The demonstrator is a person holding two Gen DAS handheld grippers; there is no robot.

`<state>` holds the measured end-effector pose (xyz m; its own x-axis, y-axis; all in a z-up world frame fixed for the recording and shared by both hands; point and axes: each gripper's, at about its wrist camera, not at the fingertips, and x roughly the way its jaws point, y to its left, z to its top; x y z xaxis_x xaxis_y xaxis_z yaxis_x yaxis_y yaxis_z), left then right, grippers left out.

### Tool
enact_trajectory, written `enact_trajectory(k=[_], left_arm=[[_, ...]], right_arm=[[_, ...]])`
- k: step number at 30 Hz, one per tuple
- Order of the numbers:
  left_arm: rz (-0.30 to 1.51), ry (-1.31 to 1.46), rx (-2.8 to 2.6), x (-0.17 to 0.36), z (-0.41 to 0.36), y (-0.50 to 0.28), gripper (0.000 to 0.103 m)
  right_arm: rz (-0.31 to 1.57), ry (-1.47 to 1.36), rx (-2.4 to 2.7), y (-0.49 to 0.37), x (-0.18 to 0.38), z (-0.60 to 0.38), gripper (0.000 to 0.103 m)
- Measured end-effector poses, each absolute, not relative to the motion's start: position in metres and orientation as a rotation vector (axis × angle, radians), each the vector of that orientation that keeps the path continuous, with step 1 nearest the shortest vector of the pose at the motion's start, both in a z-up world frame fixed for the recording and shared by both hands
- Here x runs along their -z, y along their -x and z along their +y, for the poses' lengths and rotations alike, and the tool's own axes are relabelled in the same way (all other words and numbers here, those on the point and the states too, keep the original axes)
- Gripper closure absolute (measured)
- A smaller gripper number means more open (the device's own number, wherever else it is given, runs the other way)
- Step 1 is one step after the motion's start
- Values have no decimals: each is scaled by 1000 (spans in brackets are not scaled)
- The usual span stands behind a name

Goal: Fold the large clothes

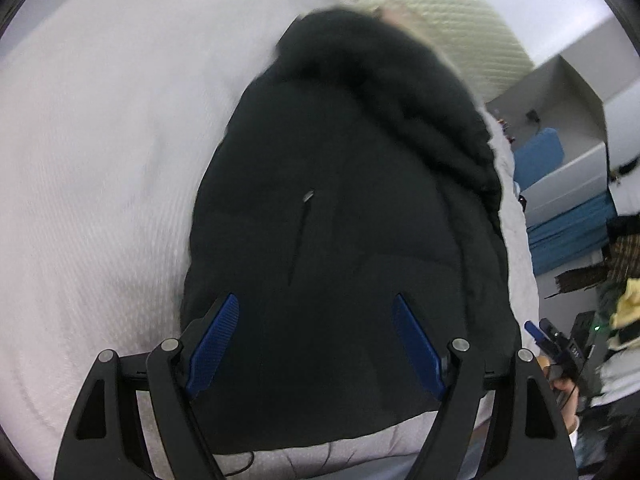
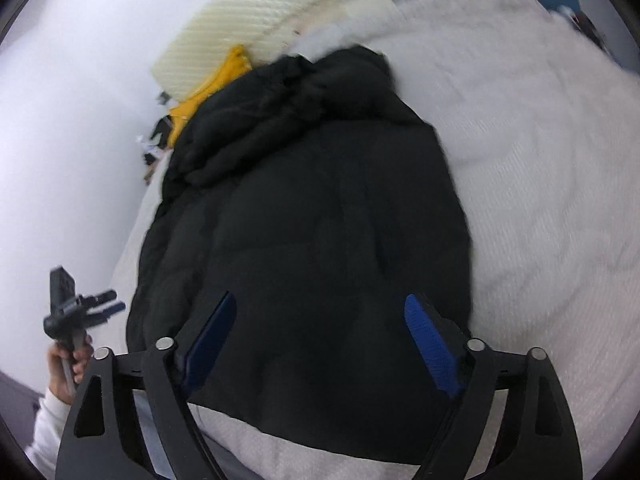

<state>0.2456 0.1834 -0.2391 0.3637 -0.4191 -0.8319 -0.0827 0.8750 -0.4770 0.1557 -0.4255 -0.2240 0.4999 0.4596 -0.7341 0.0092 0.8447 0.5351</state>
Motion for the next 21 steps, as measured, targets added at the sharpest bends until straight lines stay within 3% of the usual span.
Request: enact_trajectory(k=[7,21], left_arm=[[1278,584,237,293,210,-256,23],[1251,510,290,281,231,-229,20]], right_arm=[[1169,-698,-112,-165,285,-466,6],[1223,-890,-164,-161,314,-475,3]])
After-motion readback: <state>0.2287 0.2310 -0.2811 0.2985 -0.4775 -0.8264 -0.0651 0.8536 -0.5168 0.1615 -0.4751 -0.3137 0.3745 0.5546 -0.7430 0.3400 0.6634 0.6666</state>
